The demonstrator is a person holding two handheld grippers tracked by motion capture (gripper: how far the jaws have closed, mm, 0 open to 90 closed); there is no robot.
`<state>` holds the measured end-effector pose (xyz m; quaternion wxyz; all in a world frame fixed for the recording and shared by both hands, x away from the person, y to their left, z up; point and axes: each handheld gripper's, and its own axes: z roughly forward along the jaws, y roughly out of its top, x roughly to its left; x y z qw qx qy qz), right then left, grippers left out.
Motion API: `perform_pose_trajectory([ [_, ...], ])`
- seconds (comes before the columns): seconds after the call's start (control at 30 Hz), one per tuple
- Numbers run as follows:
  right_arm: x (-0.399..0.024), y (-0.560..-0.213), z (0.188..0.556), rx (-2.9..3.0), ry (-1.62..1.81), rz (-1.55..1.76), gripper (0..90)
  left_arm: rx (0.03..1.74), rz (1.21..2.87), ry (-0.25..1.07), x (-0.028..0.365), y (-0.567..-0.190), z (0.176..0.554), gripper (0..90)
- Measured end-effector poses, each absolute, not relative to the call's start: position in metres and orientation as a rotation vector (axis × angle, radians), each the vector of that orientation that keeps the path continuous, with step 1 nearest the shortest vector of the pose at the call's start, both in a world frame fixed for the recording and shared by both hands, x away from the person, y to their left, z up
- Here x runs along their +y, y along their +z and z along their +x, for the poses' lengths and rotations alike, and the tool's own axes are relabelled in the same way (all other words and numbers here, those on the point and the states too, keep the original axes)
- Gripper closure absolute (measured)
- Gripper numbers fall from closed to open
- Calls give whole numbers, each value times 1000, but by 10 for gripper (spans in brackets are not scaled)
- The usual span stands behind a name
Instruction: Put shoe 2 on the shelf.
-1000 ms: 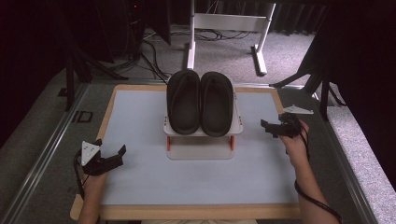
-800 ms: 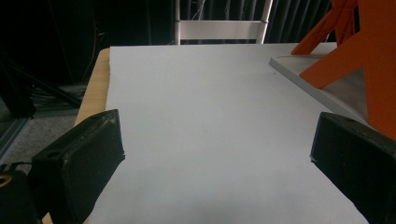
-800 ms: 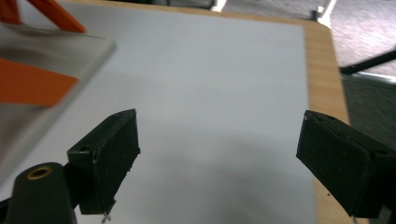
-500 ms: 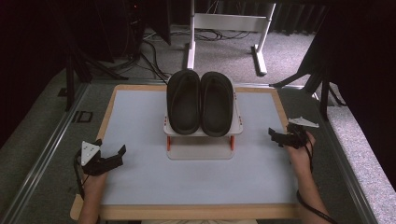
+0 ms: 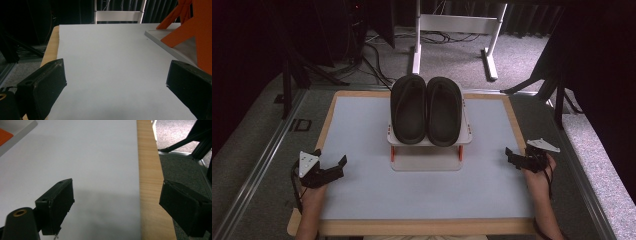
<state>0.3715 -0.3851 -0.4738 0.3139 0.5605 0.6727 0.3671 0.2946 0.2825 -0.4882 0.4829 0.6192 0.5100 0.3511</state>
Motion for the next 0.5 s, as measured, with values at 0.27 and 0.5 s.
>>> perform_pose_trajectory([
  [0.27,-389,-475,361,1730,1012,1468,116,1243,1509,857,282,-488,294,21],
  [0.5,-386,-476,355,1708,1016,1416,135,1241,1515,864,282,-488,294,21],
])
